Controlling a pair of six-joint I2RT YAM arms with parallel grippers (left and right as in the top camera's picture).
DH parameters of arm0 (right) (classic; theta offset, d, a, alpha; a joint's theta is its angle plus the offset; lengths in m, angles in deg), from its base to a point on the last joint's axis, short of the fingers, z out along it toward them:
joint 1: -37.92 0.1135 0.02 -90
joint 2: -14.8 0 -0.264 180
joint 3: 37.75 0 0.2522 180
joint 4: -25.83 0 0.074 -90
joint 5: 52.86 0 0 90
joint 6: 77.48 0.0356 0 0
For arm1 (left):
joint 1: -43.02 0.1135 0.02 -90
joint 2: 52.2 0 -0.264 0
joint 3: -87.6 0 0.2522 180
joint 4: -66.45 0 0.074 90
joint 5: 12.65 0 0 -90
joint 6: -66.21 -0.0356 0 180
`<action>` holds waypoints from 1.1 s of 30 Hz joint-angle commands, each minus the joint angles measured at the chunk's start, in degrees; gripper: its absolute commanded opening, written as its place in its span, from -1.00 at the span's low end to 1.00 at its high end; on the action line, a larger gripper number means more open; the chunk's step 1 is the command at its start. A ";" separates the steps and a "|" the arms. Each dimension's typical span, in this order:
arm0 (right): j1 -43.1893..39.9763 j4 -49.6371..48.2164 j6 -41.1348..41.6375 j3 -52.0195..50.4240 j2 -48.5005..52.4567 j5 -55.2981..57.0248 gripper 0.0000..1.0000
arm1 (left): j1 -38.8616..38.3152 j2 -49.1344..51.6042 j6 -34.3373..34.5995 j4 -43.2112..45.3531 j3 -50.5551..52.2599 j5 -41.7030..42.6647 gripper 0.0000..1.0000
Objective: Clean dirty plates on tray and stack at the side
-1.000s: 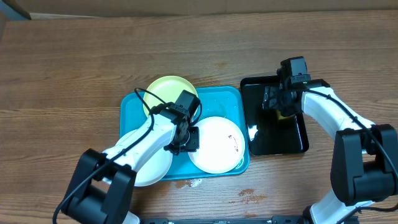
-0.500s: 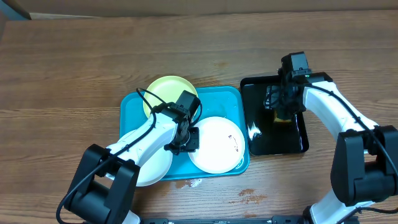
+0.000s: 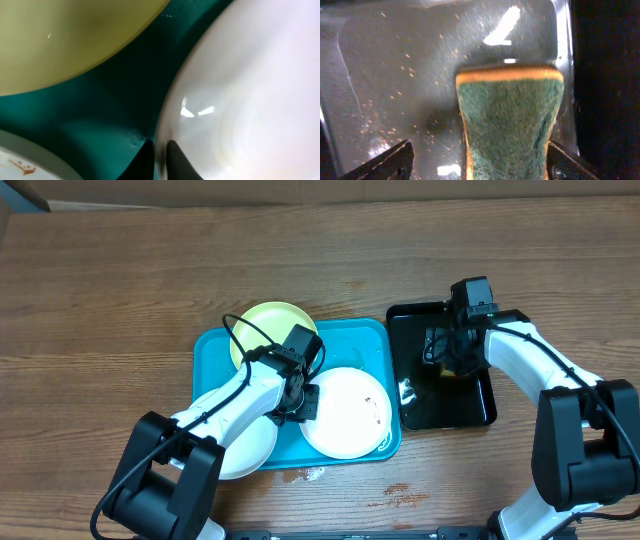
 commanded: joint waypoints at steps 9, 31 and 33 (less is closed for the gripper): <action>-0.04 2.91 0.07 -0.31 -1.49 -6.03 -0.05 | 0.35 0.42 -2.25 0.11 -0.85 -4.31 -0.72; -0.04 -4.81 1.64 -0.33 0.63 -2.62 -0.33 | 0.35 0.44 -2.25 0.59 -0.85 -4.31 -0.68; -0.04 -5.07 1.84 -0.33 0.63 -2.64 -0.59 | 0.35 0.44 -2.25 0.63 -0.85 -4.31 -0.68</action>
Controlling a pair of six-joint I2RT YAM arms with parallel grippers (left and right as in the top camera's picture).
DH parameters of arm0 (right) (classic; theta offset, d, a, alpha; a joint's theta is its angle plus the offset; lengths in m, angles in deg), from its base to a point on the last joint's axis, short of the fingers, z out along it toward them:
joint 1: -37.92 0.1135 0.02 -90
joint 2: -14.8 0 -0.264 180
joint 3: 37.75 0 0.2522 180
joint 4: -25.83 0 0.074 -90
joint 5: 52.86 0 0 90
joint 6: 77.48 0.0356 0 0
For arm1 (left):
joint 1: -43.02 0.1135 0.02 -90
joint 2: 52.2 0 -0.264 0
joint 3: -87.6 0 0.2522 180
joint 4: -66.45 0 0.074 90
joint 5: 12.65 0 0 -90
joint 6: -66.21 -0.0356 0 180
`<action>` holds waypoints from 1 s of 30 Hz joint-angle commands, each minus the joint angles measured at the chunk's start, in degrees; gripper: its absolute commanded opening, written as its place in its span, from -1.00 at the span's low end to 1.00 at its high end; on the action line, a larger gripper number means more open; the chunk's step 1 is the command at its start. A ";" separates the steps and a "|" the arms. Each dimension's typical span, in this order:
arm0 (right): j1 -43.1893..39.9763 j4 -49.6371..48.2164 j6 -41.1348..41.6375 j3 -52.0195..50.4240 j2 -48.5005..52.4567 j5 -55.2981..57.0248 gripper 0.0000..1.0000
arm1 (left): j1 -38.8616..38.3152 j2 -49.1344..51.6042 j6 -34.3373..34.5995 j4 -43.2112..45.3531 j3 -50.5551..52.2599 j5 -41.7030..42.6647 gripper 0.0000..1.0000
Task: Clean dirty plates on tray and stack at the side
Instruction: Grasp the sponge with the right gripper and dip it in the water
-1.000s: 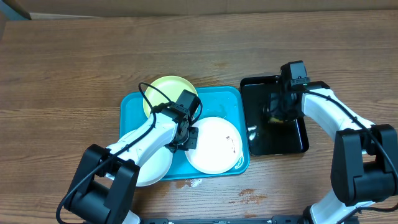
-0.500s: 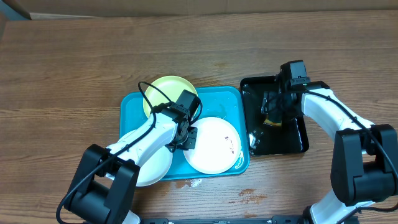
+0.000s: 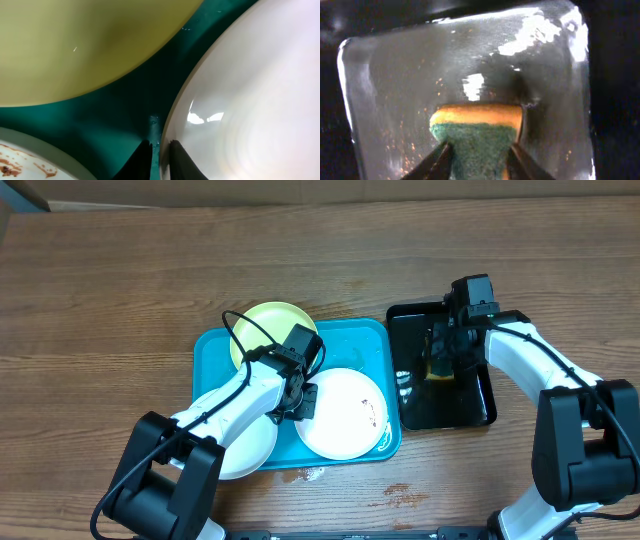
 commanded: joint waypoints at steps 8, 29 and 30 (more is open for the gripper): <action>0.02 -0.61 1.03 1.18 0.55 0.09 0.22 | 0.35 0.44 -1.11 0.17 -0.83 -0.98 -0.61; 0.02 4.70 1.01 3.54 1.25 0.11 0.20 | 0.35 0.44 -1.07 0.46 -0.26 -0.74 -0.80; 0.02 5.22 1.01 3.91 1.25 0.11 0.22 | 0.35 0.44 -1.07 0.44 -0.26 -0.74 -0.80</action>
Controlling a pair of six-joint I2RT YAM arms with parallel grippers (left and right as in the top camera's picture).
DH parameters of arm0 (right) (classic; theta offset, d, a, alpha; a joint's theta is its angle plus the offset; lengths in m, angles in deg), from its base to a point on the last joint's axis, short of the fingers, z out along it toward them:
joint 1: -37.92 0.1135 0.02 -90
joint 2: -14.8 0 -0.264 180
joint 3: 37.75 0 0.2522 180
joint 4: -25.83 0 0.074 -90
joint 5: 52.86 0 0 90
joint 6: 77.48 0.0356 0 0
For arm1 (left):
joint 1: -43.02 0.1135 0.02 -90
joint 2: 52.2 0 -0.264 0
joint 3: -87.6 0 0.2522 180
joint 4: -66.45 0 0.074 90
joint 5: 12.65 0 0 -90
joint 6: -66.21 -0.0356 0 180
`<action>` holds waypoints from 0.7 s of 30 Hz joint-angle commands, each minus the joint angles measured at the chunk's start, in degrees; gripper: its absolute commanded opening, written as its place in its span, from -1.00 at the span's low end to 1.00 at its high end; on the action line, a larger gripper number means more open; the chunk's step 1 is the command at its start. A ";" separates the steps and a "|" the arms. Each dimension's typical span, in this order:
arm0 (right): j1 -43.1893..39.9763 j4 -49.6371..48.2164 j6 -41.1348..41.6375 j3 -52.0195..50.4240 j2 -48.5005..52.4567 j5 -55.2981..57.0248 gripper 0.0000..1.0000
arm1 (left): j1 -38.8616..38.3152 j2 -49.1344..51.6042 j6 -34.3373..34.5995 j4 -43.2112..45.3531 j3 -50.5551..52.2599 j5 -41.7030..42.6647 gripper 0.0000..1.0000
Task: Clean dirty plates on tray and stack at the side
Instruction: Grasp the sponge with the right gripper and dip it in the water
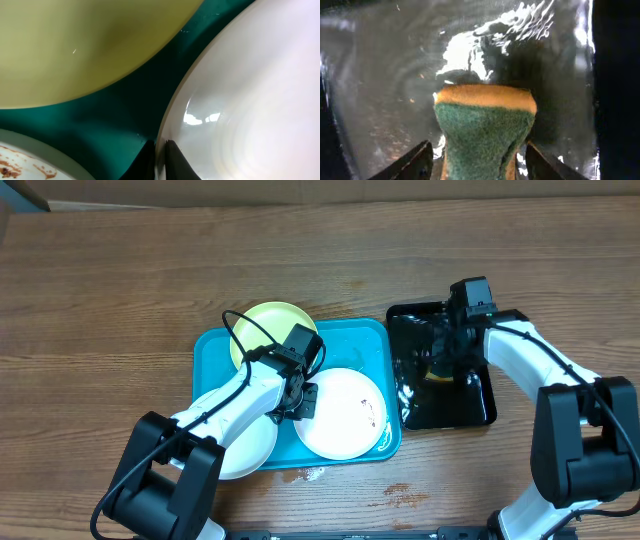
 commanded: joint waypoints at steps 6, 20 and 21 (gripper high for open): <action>0.07 6.43 0.15 2.27 0.57 -0.20 0.37 | 0.35 0.44 -1.05 0.26 -0.24 -0.74 -0.77; 0.00 5.95 1.66 1.73 0.50 -0.13 -0.62 | 0.35 0.44 -1.05 0.26 -0.24 -0.74 -0.86; 0.00 6.60 1.64 2.58 0.50 -0.13 -0.49 | 0.35 0.44 -1.05 0.24 -0.24 -0.74 -0.85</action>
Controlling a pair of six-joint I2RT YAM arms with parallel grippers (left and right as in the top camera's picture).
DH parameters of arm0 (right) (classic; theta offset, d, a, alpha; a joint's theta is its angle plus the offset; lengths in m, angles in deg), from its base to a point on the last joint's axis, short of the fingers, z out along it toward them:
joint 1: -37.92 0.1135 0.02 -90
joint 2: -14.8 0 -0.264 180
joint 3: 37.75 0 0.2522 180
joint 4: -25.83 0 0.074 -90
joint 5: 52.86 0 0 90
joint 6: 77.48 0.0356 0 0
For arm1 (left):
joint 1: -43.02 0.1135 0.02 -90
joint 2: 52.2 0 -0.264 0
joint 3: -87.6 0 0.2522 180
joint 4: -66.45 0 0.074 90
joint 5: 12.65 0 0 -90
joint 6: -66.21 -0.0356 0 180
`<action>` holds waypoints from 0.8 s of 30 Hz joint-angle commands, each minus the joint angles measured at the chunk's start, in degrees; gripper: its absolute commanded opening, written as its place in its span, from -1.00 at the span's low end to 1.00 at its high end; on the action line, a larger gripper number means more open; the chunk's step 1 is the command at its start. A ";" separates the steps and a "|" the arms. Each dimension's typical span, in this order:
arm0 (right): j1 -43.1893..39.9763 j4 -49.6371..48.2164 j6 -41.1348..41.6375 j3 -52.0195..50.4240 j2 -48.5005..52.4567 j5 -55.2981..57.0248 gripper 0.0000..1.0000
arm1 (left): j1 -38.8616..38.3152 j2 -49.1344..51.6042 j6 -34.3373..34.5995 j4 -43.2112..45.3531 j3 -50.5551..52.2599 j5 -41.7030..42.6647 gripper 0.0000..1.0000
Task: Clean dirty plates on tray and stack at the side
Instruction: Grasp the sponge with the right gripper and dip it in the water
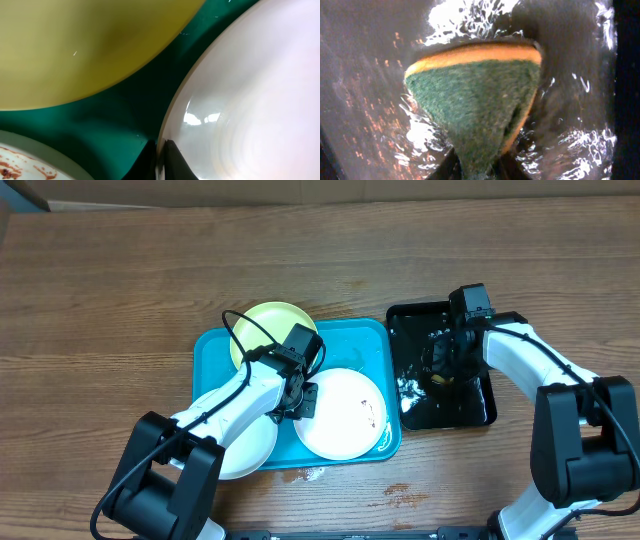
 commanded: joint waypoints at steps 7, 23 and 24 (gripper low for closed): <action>-0.07 -0.09 0.15 4.42 0.46 0.11 0.29 | 0.35 0.44 -1.07 0.04 -0.24 -0.76 -0.74; -0.02 -9.49 0.15 -1.25 0.46 0.09 -0.12 | 0.35 0.55 -1.07 0.68 1.31 -0.79 -0.92; -0.02 -9.46 0.15 -1.05 0.44 0.09 -0.18 | 0.35 0.55 -1.07 0.74 1.31 -0.79 -0.92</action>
